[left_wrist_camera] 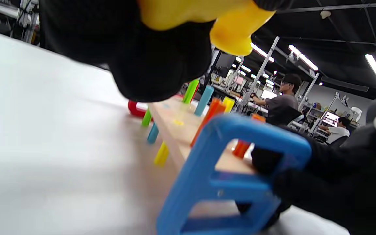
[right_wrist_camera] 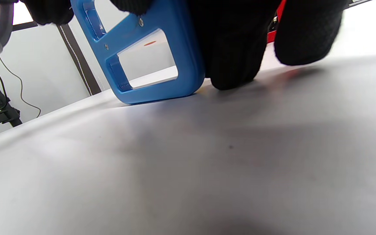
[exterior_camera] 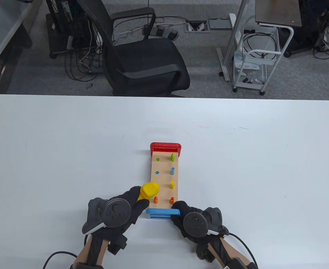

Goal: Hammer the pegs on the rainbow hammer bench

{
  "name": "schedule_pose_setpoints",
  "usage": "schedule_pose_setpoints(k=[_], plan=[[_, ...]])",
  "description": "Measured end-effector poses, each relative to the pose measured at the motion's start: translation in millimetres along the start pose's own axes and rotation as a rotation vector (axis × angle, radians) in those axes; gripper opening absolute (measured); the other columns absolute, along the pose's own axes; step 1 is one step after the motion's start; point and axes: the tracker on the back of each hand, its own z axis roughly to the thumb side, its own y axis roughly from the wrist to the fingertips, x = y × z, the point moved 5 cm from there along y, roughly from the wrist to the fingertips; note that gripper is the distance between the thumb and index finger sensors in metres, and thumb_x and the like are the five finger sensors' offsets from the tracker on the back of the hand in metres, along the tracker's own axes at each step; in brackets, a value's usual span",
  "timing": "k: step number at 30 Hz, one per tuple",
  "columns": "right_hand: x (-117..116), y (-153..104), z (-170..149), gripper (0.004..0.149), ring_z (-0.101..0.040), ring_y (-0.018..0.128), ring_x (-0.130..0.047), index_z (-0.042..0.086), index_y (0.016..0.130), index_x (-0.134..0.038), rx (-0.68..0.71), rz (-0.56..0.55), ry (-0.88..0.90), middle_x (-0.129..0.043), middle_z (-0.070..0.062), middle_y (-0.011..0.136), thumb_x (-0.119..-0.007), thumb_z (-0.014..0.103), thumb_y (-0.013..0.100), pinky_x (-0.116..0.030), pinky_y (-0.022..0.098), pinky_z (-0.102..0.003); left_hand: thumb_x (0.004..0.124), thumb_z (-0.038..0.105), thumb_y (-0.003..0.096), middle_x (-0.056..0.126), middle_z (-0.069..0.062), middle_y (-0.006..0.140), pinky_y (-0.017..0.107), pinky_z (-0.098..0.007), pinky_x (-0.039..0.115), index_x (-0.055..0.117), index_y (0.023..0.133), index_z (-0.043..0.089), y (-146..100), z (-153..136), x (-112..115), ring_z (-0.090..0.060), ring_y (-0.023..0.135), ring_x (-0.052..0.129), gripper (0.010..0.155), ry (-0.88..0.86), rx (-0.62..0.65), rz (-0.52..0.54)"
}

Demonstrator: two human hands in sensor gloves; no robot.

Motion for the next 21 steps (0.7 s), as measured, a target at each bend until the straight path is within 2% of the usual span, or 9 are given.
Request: schedule_pose_setpoints(k=[4,9,11,12,13,14,16,19,21], plan=[[0,0,0,0.053,-0.042,0.079,-0.083,0.003,0.100,-0.030,-0.005,0.000,-0.008,-0.074,-0.026,0.099,-0.050,0.034,0.063,-0.068,0.060,-0.066,0.055,0.053,0.0588,0.098,-0.010,0.075,0.030,-0.034,0.089,0.062,0.105,0.001,3,-2,11,-0.024,0.043,0.106,0.070,0.011,-0.012,-0.028],[0,-1,1,0.053,-0.042,0.079,-0.083,0.003,0.100,-0.030,-0.009,-0.004,-0.021,-0.074,-0.025,0.099,-0.050,0.034,0.062,-0.069,0.059,-0.066,0.053,0.053,0.0582,0.098,-0.011,0.075,0.029,-0.034,0.088,0.062,0.106,0.002,-1,11,4,-0.025,0.042,0.105,0.070,-0.016,0.023,0.079],[0,-1,1,0.053,-0.042,0.079,-0.083,0.003,0.100,-0.030,-0.009,-0.004,-0.020,-0.074,-0.025,0.099,-0.049,0.034,0.062,-0.068,0.060,-0.066,0.053,0.054,0.0579,0.099,-0.010,0.073,0.028,-0.033,0.088,0.063,0.105,0.002,0,11,7,-0.026,0.040,0.105,0.071,0.008,0.015,0.083],[0,-1,1,0.053,-0.042,0.079,-0.083,0.003,0.100,-0.030,-0.008,-0.005,-0.020,-0.074,-0.025,0.099,-0.049,0.034,0.062,-0.068,0.060,-0.066,0.053,0.053,0.0579,0.101,-0.010,0.069,0.024,-0.032,0.089,0.066,0.103,0.001,1,10,9,-0.024,0.036,0.106,0.070,0.030,0.004,0.061],[0,-1,1,0.053,-0.042,0.079,-0.083,0.003,0.100,-0.030,-0.007,-0.005,-0.019,-0.074,-0.025,0.099,-0.049,0.034,0.062,-0.068,0.060,-0.066,0.054,0.054,0.0580,0.102,-0.010,0.066,0.022,-0.031,0.089,0.070,0.102,0.001,4,7,18,-0.022,0.032,0.106,0.070,0.075,-0.031,-0.042],[0,-1,1,0.053,-0.042,0.079,-0.083,0.003,0.100,-0.030,-0.006,-0.005,-0.019,-0.074,-0.025,0.099,-0.049,0.034,0.062,-0.069,0.060,-0.066,0.047,0.055,0.0587,0.099,-0.005,0.069,0.026,-0.028,0.089,0.063,0.104,0.004,3,4,22,-0.018,0.036,0.106,0.070,0.101,-0.057,-0.127],[0,-1,1,0.053,-0.042,0.079,-0.083,0.003,0.100,-0.030,-0.004,-0.006,-0.019,-0.074,-0.025,0.099,-0.049,0.034,0.062,-0.068,0.060,-0.066,0.053,0.054,0.0584,0.102,-0.010,0.065,0.022,-0.031,0.088,0.069,0.102,0.001,1,7,11,-0.024,0.031,0.105,0.070,0.004,-0.032,-0.039],[0,-1,1,0.053,-0.042,0.079,-0.083,0.003,0.100,-0.030,-0.006,-0.005,-0.020,-0.074,-0.025,0.099,-0.049,0.034,0.062,-0.069,0.060,-0.066,0.052,0.054,0.0584,0.101,-0.009,0.067,0.024,-0.031,0.088,0.067,0.103,0.002,-4,11,-3,-0.022,0.034,0.105,0.070,-0.045,0.000,0.082],[0,-1,1,0.053,-0.042,0.079,-0.083,0.003,0.100,-0.030,-0.007,-0.006,-0.021,-0.074,-0.025,0.099,-0.049,0.034,0.062,-0.068,0.060,-0.066,0.054,0.053,0.0582,0.102,-0.011,0.065,0.021,-0.032,0.088,0.070,0.101,0.000,-1,9,3,-0.024,0.031,0.105,0.070,-0.053,-0.006,0.072]])
